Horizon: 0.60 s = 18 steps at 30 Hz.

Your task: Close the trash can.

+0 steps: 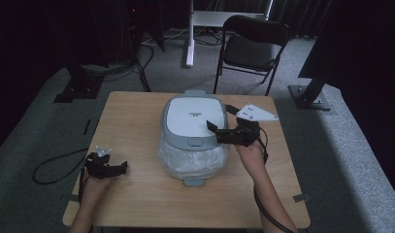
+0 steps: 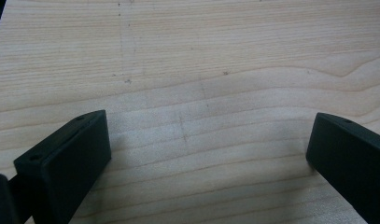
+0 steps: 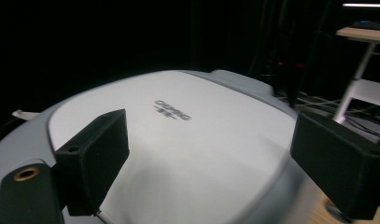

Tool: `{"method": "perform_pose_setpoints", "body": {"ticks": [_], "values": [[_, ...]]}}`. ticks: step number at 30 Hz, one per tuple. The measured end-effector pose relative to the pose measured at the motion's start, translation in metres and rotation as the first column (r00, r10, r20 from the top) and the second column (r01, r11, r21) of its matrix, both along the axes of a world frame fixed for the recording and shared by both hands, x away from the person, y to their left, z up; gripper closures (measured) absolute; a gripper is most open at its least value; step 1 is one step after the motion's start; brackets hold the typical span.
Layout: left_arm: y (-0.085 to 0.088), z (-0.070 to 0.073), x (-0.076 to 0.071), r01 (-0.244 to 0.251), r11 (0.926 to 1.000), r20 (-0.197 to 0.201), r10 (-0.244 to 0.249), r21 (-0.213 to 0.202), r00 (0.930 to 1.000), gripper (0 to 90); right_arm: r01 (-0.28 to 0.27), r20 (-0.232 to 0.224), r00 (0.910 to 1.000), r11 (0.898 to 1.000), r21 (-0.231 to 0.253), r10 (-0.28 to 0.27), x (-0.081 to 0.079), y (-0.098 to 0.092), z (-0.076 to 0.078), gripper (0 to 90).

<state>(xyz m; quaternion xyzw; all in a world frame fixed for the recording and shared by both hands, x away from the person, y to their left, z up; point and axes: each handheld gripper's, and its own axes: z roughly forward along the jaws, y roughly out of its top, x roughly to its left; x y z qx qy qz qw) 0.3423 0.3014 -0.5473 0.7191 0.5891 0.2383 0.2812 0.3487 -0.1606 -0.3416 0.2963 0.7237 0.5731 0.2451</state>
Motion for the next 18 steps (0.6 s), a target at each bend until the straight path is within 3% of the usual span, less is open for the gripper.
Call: {"method": "perform_pose_setpoints", "body": {"ticks": [5,18], "values": [[0.000,0.000,0.000,0.000,1.0000,0.000,0.000,0.000,1.0000,0.7,0.049,0.006,0.9988,0.999,-0.020,-0.049,-0.003,-0.013,-0.001,11.0],[0.000,0.000,0.000,0.000,1.0000,0.000,0.000,0.000,1.0000,0.7,0.152,-0.017,0.9883,0.988,-0.003,-0.152,-0.009,-0.049,-0.019,11.0]]}}
